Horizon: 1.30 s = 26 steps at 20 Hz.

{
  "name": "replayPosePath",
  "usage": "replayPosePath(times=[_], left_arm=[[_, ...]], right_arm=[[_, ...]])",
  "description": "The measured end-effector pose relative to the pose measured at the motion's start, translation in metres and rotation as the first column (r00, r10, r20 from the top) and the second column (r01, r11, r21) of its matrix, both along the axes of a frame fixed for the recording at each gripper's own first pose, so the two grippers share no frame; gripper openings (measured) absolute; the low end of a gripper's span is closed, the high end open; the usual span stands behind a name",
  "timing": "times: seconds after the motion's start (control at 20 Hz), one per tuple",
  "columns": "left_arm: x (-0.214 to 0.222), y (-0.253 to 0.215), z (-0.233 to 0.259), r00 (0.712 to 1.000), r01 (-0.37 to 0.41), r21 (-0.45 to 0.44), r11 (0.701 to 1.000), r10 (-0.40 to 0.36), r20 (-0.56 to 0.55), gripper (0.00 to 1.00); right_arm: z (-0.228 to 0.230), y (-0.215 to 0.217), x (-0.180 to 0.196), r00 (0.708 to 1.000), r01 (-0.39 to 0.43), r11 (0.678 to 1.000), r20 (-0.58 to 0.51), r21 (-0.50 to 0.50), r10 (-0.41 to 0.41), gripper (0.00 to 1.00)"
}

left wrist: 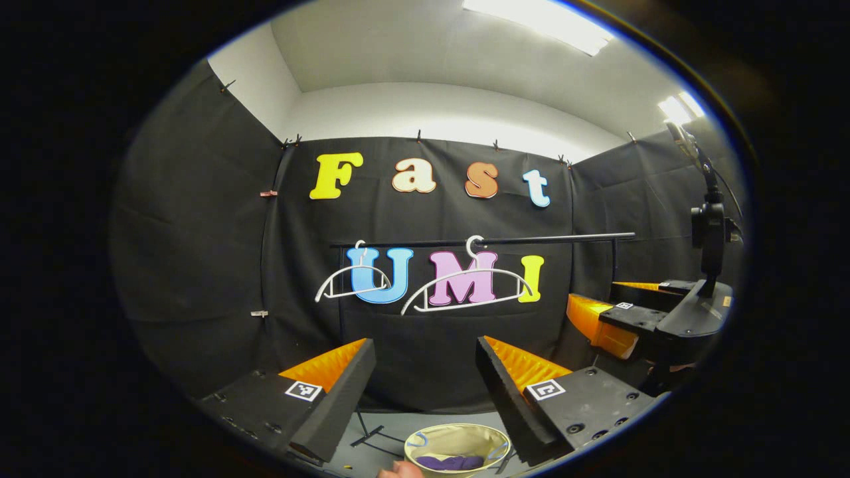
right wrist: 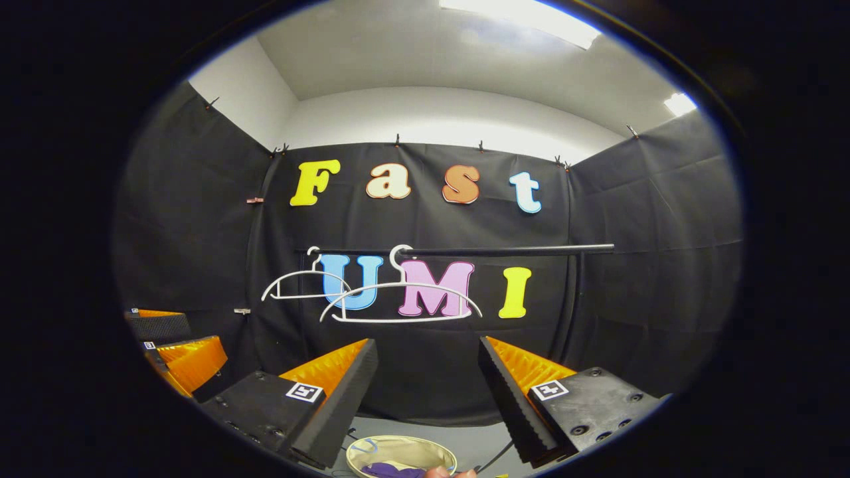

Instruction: Grasp the clothes on the hanger with both hands and then place them into the laundry hamper below.

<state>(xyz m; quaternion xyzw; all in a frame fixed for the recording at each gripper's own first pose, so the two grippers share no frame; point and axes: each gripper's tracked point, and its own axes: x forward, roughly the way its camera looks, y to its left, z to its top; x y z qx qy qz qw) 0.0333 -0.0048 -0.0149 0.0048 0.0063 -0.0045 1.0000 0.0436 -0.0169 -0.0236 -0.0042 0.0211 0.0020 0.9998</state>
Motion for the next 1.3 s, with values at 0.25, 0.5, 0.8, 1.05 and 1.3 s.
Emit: replayPosePath(times=[0.25, 0.5, 0.8, 1.05, 1.3], left_arm=[[-0.003, 0.002, 0.004, 1.0, 0.003, -0.002, 1.0, -0.003, 0.004, 0.96], [-0.008, 0.002, 0.007, 1.0, 0.006, -0.005, 1.0, -0.006, 0.011, 0.96], [-0.008, -0.001, 0.006, 1.0, 0.007, -0.001, 1.0, -0.007, 0.014, 0.96], [-0.011, -0.001, 0.005, 1.0, 0.002, 0.005, 1.0, -0.002, 0.014, 0.96], [-0.013, -0.002, 0.005, 1.0, 0.004, 0.006, 1.0, -0.004, 0.01, 0.96]], right_arm=[[0.007, 0.005, -0.006, 1.0, -0.009, 1.0, 0.011, 0.003, 0.009, 0.98], [0.011, 0.01, -0.011, 1.0, -0.019, 1.0, 0.014, -0.007, 0.019, 0.98], [0.016, 0.011, -0.014, 1.0, -0.019, 1.0, 0.021, -0.001, 0.019, 0.99], [0.013, 0.01, -0.016, 1.0, -0.022, 1.0, 0.012, 0.0, 0.022, 0.98], [0.013, 0.008, -0.016, 1.0, -0.02, 1.0, 0.01, 0.001, 0.02, 0.98]])
